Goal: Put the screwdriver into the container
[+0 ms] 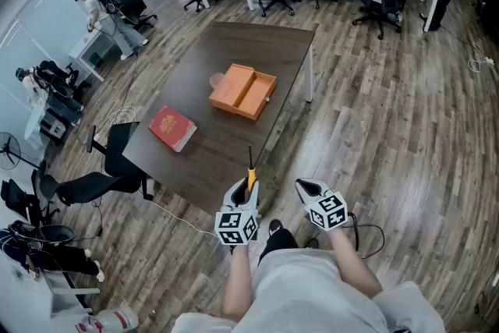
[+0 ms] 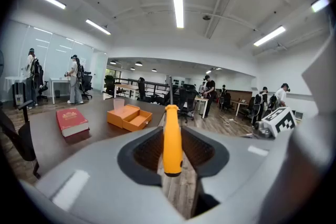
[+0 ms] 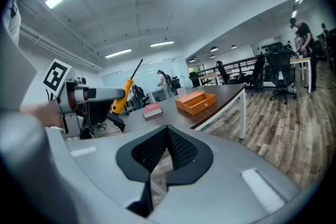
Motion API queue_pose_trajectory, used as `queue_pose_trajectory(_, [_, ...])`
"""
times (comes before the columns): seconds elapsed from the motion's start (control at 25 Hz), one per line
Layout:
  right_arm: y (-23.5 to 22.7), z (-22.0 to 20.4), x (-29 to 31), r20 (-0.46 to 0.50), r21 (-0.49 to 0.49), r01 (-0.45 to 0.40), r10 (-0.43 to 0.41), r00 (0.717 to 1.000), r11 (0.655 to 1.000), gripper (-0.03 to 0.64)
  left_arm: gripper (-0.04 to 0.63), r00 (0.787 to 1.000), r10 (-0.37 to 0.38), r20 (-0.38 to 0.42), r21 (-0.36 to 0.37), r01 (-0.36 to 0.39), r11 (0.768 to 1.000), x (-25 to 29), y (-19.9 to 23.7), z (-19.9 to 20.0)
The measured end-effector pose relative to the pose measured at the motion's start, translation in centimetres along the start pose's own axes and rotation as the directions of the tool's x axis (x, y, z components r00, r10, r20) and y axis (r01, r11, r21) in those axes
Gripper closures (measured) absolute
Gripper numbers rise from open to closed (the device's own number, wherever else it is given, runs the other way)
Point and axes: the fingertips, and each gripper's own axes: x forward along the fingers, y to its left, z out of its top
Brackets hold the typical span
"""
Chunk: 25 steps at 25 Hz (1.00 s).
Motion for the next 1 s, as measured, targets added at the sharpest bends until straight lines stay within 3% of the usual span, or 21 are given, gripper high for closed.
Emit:
queue_pose_trajectory(0.36, [-0.4,0.1,-0.6,0.007,-0.006,-0.003,0.003,1.000,1.000,0.615,0.433,1.000,-0.006,0.003,-0.015,0.006,1.000,0.1,-0.6,-0.5])
queue_pose_trajectory(1.0, [-4.2,0.4,-4.3,0.065,0.100,0.108,-0.115,0.991,0.989,0.615,0.434,0.994,-0.099,0.042,-0.088,0.102,0.991,0.9,-3.1,0.1])
